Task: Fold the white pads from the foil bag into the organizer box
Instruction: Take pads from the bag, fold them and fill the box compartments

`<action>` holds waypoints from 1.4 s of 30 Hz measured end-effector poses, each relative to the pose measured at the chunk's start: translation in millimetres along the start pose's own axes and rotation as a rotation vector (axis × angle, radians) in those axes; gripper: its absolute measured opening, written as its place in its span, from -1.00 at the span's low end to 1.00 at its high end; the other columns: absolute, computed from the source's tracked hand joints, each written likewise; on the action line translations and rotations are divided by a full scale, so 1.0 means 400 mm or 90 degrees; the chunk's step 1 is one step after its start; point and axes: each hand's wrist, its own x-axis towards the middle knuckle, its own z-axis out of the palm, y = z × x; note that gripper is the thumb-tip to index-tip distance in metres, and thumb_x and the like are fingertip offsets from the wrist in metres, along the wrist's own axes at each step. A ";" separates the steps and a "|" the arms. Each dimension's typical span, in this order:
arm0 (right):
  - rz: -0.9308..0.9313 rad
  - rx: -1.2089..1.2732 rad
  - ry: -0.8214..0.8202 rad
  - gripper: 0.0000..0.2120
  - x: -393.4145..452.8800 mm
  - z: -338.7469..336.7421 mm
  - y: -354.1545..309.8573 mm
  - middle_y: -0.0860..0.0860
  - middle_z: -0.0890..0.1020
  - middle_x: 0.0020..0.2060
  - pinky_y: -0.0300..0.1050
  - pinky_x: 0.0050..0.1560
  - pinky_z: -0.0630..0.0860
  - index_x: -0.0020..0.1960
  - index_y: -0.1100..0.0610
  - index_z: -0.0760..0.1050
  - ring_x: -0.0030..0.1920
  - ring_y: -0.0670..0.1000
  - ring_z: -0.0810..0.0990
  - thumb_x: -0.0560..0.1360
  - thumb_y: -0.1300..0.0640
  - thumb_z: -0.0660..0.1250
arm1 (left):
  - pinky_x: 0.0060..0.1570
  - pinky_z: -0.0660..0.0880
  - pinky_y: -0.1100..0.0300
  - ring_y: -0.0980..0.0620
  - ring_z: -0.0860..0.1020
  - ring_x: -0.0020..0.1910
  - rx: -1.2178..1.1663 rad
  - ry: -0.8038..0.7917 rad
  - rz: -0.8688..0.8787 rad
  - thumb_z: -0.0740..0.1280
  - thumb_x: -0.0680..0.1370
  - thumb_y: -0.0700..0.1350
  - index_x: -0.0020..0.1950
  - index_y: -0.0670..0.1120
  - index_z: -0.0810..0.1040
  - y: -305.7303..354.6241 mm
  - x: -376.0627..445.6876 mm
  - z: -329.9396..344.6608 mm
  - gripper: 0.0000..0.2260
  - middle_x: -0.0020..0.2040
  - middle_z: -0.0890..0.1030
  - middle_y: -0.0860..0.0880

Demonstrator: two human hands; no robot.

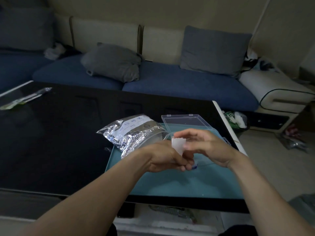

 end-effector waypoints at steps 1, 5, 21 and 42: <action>-0.002 -0.019 0.008 -0.65 0.001 -0.001 0.005 0.17 0.70 -0.07 -0.16 -0.09 0.56 0.18 0.18 0.60 -0.14 0.08 0.64 0.43 0.13 0.52 | -0.24 0.56 0.32 0.04 0.65 -0.24 -0.002 -0.011 -0.003 0.23 0.52 -0.50 0.01 -0.24 0.53 -0.001 0.002 0.001 -0.79 -0.18 0.63 -0.14; -0.024 -0.062 0.056 -0.71 0.013 -0.006 0.037 0.06 0.71 -0.12 -0.15 0.00 0.59 0.05 0.22 0.61 -0.10 -0.03 0.66 0.39 0.12 0.49 | -0.06 0.64 0.17 -0.07 0.66 -0.15 -0.092 0.002 -0.015 0.24 0.52 -0.50 0.09 -0.30 0.50 -0.007 0.027 0.004 -0.80 -0.13 0.60 -0.20; 0.170 -0.331 0.331 -0.72 0.227 -0.036 0.135 0.11 0.65 0.04 -0.17 -0.06 0.48 0.29 0.13 0.46 -0.01 0.07 0.61 0.59 0.20 0.29 | -0.53 0.31 0.35 0.00 0.39 -0.60 0.398 0.249 -0.050 0.23 0.51 -0.21 -0.12 -0.18 0.61 -0.040 0.052 -0.012 -0.84 -0.44 0.59 -0.10; 0.065 -0.471 0.259 -0.88 0.204 -0.022 0.085 -0.09 0.67 -0.12 -0.19 -0.03 0.48 -0.06 0.00 0.67 -0.08 -0.08 0.61 0.45 0.20 0.47 | -0.37 0.39 0.41 0.17 0.55 -0.32 0.552 0.499 0.288 0.34 0.53 -0.14 -0.13 -0.02 0.63 0.012 0.022 -0.075 -0.91 -0.29 0.64 0.07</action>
